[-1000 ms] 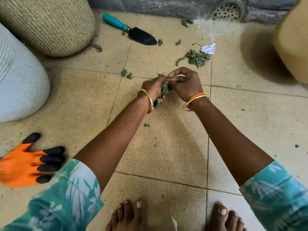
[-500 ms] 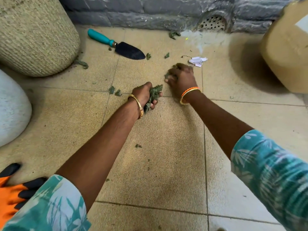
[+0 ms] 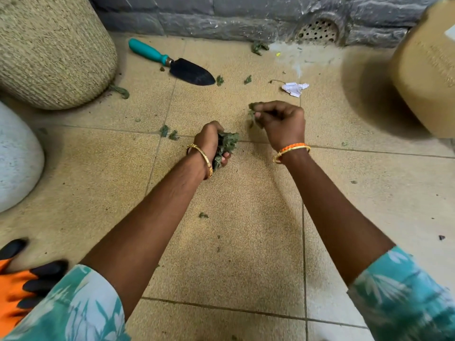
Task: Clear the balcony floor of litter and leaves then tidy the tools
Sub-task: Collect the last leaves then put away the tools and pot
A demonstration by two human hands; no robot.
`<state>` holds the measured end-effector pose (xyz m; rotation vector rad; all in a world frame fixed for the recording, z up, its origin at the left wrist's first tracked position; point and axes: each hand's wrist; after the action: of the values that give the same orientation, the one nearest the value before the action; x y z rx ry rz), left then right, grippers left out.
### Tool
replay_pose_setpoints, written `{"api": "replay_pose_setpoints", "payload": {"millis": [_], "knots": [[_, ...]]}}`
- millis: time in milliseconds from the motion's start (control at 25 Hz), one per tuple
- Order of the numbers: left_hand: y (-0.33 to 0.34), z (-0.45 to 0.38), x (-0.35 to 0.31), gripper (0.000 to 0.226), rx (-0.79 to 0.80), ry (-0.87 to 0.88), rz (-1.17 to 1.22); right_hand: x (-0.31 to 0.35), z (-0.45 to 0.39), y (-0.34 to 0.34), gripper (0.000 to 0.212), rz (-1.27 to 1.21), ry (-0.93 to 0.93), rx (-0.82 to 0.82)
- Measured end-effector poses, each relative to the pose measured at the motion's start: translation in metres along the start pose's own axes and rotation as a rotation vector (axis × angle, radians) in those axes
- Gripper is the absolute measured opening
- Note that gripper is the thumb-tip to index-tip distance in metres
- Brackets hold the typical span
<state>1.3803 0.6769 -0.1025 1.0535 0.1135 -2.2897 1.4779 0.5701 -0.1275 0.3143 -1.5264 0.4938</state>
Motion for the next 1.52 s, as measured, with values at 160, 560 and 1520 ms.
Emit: {"api": "replay_pose_setpoints", "payload": {"millis": [160, 560, 1520], "knots": [[0.010, -0.001, 0.003, 0.059, 0.097, 0.059, -0.195, 0.015, 0.042, 0.021, 0.025, -0.054, -0.005, 0.125], [0.007, -0.008, -0.006, 0.018, 0.114, 0.034, 0.111, 0.017, -0.036, -0.033, 0.023, 0.527, -0.043, 0.037], [-0.006, 0.016, 0.002, 0.018, 0.130, 0.023, 0.088, 0.031, -0.005, 0.000, 0.018, 0.313, 0.177, 0.109]]}}
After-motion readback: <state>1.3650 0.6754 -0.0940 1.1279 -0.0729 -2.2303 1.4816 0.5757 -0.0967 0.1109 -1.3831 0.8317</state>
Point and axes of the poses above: each hand's wrist, its own z-axis away from the middle knuckle, its own y-axis out of the palm, x = y × z, and after that the axes turned 11 degrees about x, right-handed
